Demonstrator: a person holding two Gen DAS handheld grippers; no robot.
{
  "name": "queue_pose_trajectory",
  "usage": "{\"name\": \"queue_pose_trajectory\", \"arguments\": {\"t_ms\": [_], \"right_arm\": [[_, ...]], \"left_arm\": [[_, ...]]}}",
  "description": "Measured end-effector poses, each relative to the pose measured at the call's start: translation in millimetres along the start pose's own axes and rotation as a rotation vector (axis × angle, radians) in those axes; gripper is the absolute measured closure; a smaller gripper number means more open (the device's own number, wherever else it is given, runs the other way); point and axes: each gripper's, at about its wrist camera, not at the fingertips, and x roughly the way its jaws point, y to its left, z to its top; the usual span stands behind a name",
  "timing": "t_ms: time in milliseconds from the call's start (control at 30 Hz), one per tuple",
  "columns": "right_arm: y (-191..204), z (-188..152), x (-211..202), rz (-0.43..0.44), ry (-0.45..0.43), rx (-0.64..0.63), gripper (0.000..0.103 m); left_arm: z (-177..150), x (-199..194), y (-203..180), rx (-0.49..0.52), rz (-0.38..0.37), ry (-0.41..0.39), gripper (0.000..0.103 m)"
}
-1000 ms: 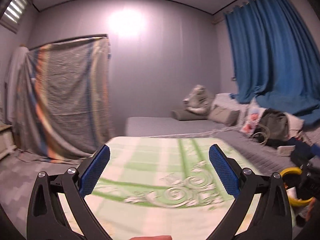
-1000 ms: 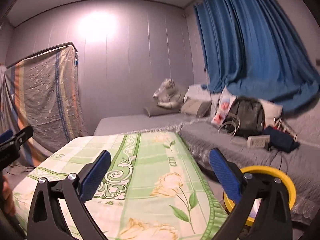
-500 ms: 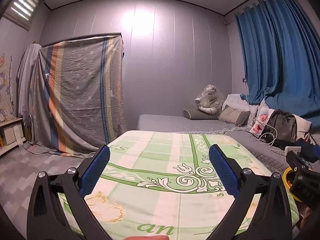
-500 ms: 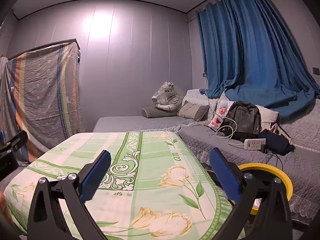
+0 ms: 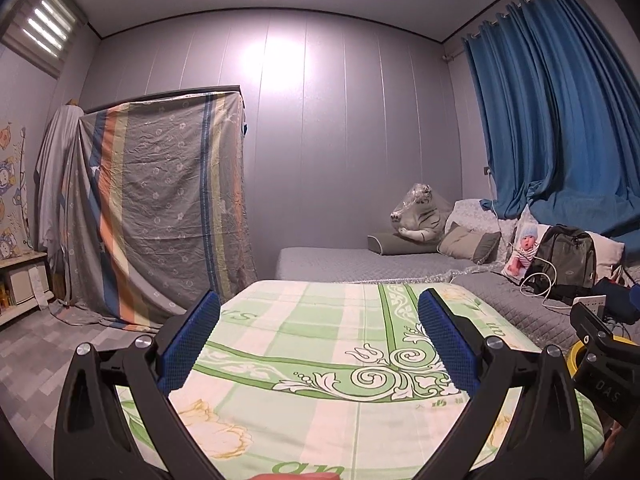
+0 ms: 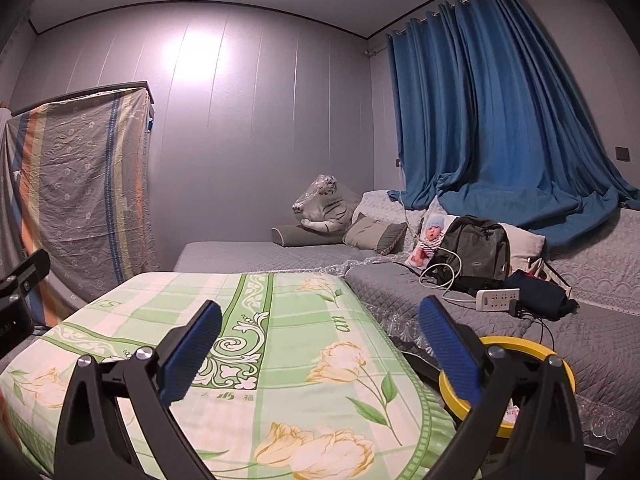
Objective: Collect trash
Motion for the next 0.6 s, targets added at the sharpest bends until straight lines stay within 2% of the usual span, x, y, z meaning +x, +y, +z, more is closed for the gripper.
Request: {"name": "queue_pose_trajectory", "arguments": {"t_ms": [600], "right_arm": [[-2.1, 2.2, 1.7, -0.008, 0.007, 0.021, 0.008]], "left_arm": [[10.6, 6.4, -2.3, -0.021, -0.041, 0.020, 0.008]]}}
